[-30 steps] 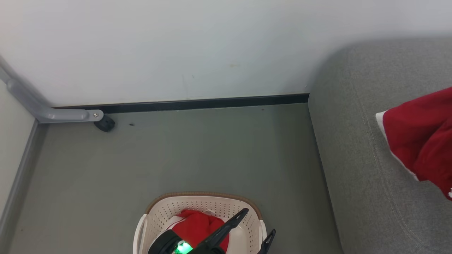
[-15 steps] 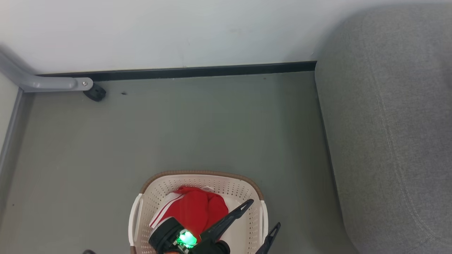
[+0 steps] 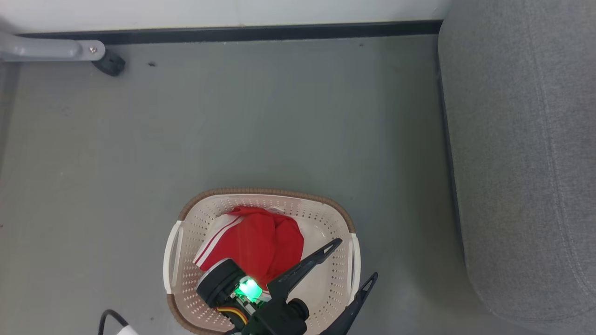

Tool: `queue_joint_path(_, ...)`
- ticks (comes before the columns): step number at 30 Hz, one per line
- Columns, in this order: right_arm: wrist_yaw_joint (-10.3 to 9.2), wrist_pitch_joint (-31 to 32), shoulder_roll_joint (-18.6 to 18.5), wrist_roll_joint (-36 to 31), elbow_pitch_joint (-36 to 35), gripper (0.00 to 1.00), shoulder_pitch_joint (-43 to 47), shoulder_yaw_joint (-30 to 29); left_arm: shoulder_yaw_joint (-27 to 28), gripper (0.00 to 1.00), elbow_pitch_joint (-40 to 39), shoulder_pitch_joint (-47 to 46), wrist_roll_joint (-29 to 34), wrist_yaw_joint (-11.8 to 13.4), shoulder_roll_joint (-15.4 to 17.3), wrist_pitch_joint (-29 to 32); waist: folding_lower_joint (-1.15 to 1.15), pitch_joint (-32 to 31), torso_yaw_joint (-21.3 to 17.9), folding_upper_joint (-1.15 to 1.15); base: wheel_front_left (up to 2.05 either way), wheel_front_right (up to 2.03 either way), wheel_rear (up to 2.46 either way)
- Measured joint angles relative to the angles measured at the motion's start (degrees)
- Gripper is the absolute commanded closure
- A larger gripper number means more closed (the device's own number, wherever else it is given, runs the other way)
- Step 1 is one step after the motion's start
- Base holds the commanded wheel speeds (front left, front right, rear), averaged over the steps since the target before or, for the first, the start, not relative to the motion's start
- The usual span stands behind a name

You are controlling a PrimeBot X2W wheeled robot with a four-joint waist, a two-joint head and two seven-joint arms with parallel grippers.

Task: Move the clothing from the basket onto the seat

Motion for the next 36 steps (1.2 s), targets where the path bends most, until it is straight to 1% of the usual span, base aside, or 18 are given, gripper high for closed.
queue_joint_path(4, -0.01, 0.26, 0.36, 0.91, 3.05, 1.00, -0.97, 0.09, 0.14, 0.00, 0.12, -1.53, 0.31, -0.34, -0.03, -0.01, 0.00, 2.43, 0.31, 0.00, 0.00, 0.00, 0.00)
queue_joint_path(10, -0.10, 1.53, 2.76, 2.40, 8.72, 1.00, -1.63, 0.53, 0.36, 0.00, 1.51, -2.96, 0.32, -0.83, -0.40, -0.22, 0.00, 4.93, 0.72, 0.01, 0.00, 0.00, 0.00)
queue_joint_path(22, -0.10, 1.44, 2.78, 2.37, 12.87, 0.99, -2.92, 0.56, 0.38, 0.00, 3.97, -3.30, 0.32, -1.37, -1.56, -1.65, -0.01, 4.62, 1.04, 0.00, 0.00, 0.00, 0.00)
queue_joint_path(24, -0.10, 1.43, 2.79, 2.30, 13.38, 0.27, -2.93, 0.65, 0.38, 0.00, 4.50, -3.38, 0.31, -1.62, -1.67, -2.13, -0.01, 4.21, 1.10, 0.00, 0.00, 0.00, 0.00)
queue_joint_path(25, -0.10, 1.42, 2.79, 2.26, 13.61, 0.00, -2.93, 0.78, 0.36, 0.00, 4.76, -3.51, 0.31, -1.81, -1.69, -2.35, -0.01, 3.97, 1.13, 0.00, 0.00, 0.00, 0.00)
queue_joint_path(36, -0.10, 0.91, 3.87, 1.60, 15.75, 0.00, -2.38, 1.62, 0.44, 0.00, 8.06, -3.92, 0.27, -1.83, -2.75, -4.58, -0.01, -0.19, 1.43, -0.01, 0.00, 0.00, 0.00)
